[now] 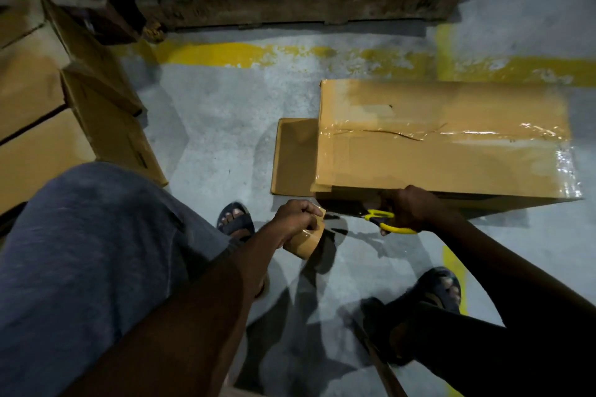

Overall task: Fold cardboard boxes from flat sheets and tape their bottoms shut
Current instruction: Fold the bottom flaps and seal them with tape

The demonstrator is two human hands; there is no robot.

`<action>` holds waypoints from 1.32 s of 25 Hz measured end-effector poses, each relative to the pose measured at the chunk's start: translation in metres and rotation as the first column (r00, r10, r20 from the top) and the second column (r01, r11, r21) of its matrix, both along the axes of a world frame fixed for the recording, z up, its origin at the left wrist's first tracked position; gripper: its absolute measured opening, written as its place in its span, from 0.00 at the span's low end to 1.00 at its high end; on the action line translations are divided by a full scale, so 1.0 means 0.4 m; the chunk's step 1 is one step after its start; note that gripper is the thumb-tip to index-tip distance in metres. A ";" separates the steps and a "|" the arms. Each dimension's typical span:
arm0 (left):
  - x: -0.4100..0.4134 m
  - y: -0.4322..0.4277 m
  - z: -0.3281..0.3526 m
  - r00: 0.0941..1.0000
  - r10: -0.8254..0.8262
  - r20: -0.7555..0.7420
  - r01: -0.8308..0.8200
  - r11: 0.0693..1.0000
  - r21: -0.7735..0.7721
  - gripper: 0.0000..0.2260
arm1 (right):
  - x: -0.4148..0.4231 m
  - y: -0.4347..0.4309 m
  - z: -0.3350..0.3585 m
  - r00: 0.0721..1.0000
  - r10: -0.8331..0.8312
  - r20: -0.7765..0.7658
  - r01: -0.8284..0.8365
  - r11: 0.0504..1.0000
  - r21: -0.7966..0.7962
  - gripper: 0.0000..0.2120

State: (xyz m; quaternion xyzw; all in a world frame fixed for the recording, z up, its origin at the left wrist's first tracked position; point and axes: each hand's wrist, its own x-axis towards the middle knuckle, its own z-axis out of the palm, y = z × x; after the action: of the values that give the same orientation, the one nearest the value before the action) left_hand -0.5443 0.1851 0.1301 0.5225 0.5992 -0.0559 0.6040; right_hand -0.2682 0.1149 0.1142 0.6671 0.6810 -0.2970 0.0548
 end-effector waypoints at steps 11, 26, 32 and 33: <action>0.019 0.216 0.442 0.831 -0.504 -0.234 0.551 0.688 0.472 0.22 | -0.030 -0.014 0.135 0.784 -0.595 -0.176 0.620 0.761 0.192 0.19; 0.041 0.478 0.409 0.732 -0.537 -0.420 0.669 0.449 0.592 0.23 | -0.117 0.210 0.034 0.755 -0.642 -0.136 0.624 0.638 0.452 0.23; 0.005 0.499 0.407 0.724 -0.545 -0.422 0.682 0.476 0.555 0.24 | -0.240 0.162 -0.081 0.990 -0.137 0.019 0.126 0.949 0.288 0.42; 0.009 0.497 0.411 0.727 -0.543 -0.420 0.678 0.472 0.564 0.24 | -0.248 0.170 -0.083 0.985 -0.169 0.040 0.148 0.938 0.313 0.41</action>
State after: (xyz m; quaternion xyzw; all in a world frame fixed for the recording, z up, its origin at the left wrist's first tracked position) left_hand -0.5406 0.3840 0.2944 0.8779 0.3999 -0.0903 0.2476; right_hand -0.3674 0.1830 0.0808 0.7295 0.6610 -0.1682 -0.0518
